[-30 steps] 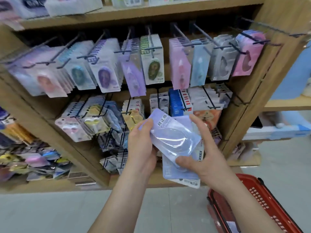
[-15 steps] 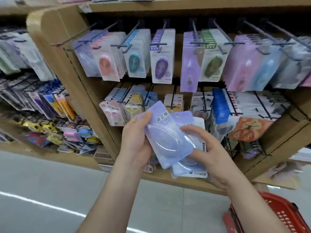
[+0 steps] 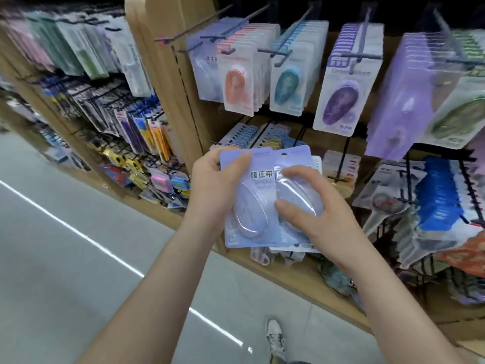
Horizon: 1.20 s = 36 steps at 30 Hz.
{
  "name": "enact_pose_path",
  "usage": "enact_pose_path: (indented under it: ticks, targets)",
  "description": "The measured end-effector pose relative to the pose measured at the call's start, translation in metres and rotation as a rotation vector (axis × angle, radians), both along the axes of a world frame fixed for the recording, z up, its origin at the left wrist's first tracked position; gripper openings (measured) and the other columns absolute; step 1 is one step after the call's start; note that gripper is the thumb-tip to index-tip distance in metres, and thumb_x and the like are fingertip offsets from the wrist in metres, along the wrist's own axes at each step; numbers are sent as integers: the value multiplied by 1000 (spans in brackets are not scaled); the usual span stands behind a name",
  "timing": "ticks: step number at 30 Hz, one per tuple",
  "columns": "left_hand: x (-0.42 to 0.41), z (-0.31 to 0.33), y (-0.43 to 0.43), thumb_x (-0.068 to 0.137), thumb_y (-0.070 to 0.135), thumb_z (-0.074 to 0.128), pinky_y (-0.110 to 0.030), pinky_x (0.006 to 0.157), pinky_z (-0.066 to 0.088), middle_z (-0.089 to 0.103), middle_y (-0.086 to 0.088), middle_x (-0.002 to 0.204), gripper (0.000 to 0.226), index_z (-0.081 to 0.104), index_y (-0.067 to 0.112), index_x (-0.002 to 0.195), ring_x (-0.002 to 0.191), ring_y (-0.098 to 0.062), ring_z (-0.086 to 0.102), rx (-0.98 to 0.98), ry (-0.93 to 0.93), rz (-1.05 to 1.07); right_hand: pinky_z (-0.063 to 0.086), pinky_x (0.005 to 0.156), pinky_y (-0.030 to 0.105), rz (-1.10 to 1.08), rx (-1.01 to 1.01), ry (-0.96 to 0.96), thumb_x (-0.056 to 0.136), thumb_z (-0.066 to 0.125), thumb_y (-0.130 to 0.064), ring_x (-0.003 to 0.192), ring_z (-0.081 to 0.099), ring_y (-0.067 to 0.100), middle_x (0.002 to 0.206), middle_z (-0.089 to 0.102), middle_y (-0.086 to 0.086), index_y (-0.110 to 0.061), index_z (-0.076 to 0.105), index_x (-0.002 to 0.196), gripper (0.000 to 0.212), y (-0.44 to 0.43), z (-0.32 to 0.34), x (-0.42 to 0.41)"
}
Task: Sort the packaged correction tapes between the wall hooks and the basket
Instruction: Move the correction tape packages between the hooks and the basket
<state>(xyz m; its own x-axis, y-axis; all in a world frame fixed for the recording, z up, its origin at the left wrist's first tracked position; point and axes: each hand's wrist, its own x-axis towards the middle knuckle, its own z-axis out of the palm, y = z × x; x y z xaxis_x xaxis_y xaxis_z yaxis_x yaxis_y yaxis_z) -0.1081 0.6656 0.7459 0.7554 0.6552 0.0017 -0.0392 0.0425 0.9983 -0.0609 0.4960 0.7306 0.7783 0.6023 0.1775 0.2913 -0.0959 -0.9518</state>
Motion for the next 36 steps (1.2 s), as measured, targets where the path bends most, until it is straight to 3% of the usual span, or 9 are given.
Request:
enact_pose_path:
  ticks: [2, 6, 11, 15, 19, 25, 31, 36]
  targets:
    - [5, -2, 12, 92, 11, 66, -30, 58, 53, 71, -7, 79, 8, 70, 9, 85, 65, -17, 66, 15, 22, 43, 33, 84, -3, 56, -8, -25, 88, 72, -16, 107, 50, -19, 115, 59, -30, -46, 56, 112, 42, 15, -6, 13]
    - [20, -4, 40, 91, 11, 68, -33, 61, 54, 71, -7, 76, 9, 70, 9, 83, 66, -21, 65, -17, 4, 133, 27, 90, -6, 123, -47, -82, 90, 70, -20, 115, 42, -21, 132, 50, -14, -62, 55, 112, 50, 44, -13, 39]
    - [40, 9, 82, 97, 11, 59, -27, 58, 52, 69, 2, 68, 14, 65, 10, 84, 61, -13, 64, -73, -108, 246, 25, 90, -6, 202, -66, -138, 93, 67, -17, 116, 39, -20, 131, 48, -6, -54, 59, 117, 45, 82, -14, 65]
    - [61, 25, 123, 99, 10, 57, -40, 75, 54, 69, -8, 81, 16, 62, 8, 83, 72, -21, 64, -92, -179, 290, 28, 92, -3, 223, -36, -119, 93, 67, -20, 119, 42, -13, 133, 51, -6, -51, 62, 119, 40, 111, -14, 77]
    - [83, 39, 160, 96, 9, 61, -46, 76, 57, 72, -12, 83, 12, 69, 5, 87, 76, -26, 68, -72, -229, 251, 32, 93, -1, 180, -16, -103, 94, 66, -24, 121, 47, -6, 135, 51, -6, -54, 61, 119, 40, 142, -10, 86]
    - [113, 45, 200, 93, 12, 67, -36, 71, 50, 69, -7, 77, 15, 72, 13, 78, 79, -22, 61, 63, -254, 157, 32, 89, -4, 38, 29, -88, 92, 67, -18, 114, 48, -16, 134, 52, -8, -53, 60, 115, 43, 179, -3, 84]
    - [122, 52, 220, 92, 3, 65, -24, 66, 52, 69, 7, 70, 15, 70, 14, 84, 69, -8, 62, 195, -306, -26, 32, 93, -1, -95, 17, -104, 92, 69, -22, 119, 47, -12, 137, 52, -6, -55, 61, 116, 42, 204, -5, 72]
    - [124, 42, 233, 97, 10, 60, -27, 66, 52, 72, 9, 73, 17, 71, 18, 86, 71, -8, 64, 180, -295, -138, 33, 93, -1, -208, 1, -101, 89, 69, -32, 121, 48, -9, 137, 54, -8, -57, 63, 115, 37, 213, -6, 59]
